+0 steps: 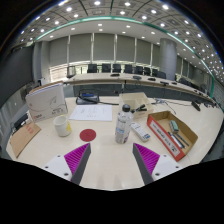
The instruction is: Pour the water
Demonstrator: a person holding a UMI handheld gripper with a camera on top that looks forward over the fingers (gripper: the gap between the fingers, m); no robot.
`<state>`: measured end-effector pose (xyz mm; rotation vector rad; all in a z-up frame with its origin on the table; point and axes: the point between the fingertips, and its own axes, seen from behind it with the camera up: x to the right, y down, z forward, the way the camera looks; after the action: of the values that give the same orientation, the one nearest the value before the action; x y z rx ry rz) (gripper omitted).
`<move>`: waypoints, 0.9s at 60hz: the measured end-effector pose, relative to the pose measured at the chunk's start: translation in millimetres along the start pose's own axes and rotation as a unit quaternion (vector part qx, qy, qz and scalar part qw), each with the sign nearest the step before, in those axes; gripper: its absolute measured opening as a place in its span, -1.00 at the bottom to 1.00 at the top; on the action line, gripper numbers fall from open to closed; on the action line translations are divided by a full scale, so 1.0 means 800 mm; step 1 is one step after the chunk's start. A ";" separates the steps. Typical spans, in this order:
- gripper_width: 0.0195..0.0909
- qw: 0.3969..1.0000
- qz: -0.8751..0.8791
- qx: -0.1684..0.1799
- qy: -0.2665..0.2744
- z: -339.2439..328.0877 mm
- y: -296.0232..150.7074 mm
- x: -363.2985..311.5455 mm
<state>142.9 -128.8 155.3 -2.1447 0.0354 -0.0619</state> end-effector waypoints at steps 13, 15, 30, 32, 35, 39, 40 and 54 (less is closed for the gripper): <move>0.88 1.000 0.003 0.030 -0.004 0.132 -0.015 0.065; 0.88 0.999 0.003 0.032 -0.009 0.151 -0.015 0.069; 0.78 0.998 -0.014 0.054 -0.039 0.270 -0.026 0.063; 0.56 0.998 -0.010 0.052 -0.040 0.280 -0.025 0.060; 0.05 0.997 -0.003 0.056 -0.044 0.289 -0.028 0.055; 0.01 0.997 0.003 0.063 -0.042 0.294 -0.033 0.055; -0.02 0.997 0.003 0.065 -0.044 0.295 -0.035 0.054; -0.39 0.997 -0.032 0.068 -0.026 0.291 -0.036 0.056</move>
<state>201.1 79.4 54.4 -2.0112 -0.0666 -0.0437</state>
